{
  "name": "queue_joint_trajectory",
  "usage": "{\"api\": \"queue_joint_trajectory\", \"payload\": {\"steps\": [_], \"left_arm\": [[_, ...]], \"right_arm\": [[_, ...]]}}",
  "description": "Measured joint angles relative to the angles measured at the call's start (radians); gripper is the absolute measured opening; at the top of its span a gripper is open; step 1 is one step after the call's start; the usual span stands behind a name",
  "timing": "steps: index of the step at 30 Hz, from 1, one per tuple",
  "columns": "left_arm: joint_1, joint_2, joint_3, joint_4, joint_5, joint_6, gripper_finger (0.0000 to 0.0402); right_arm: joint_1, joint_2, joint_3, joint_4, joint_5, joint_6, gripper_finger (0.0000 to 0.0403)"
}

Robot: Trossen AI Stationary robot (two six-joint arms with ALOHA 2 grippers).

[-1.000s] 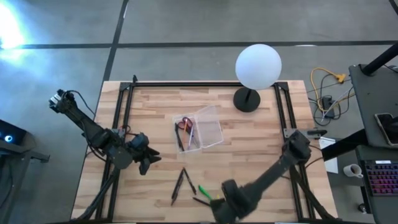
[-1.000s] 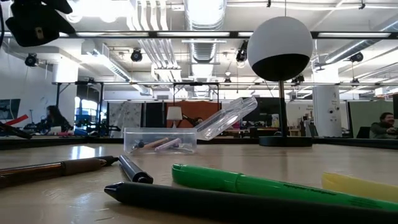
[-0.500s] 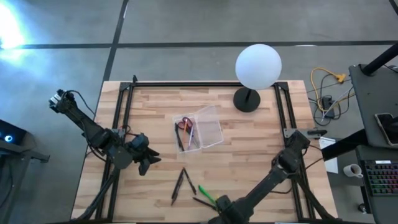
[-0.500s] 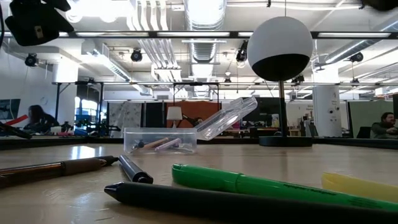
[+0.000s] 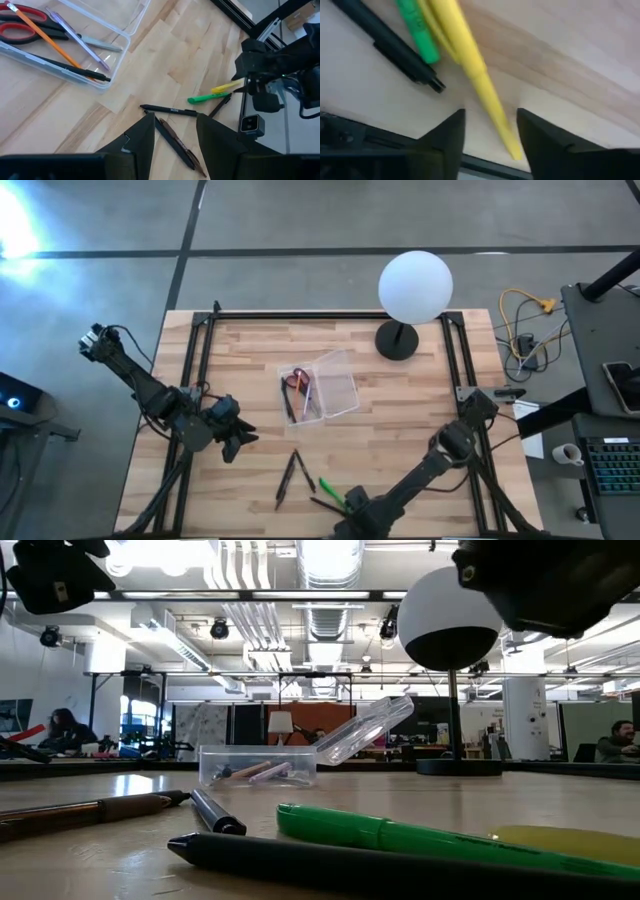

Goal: Pick & place school supplies into a supply box
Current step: Put the yellow pen into the transparent supply box

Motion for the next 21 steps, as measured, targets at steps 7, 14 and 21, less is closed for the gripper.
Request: {"api": "queue_joint_trajectory", "payload": {"steps": [7, 14, 21], "left_arm": [[0.000, 0.001, -0.005, 0.001, 0.000, 0.000, 0.0130], [0.000, 0.001, -0.008, 0.000, 0.000, -0.001, 0.0130], [0.000, 0.001, -0.013, 0.001, 0.000, -0.003, 0.0130]], "right_arm": [[-0.046, -0.006, -0.053, 0.026, -0.020, -0.151, 0.0067], [-0.092, -0.009, -0.074, -0.002, -0.007, -0.262, 0.0018], [-0.113, -0.090, -0.086, -0.058, 0.223, -0.182, 0.0015]]}}
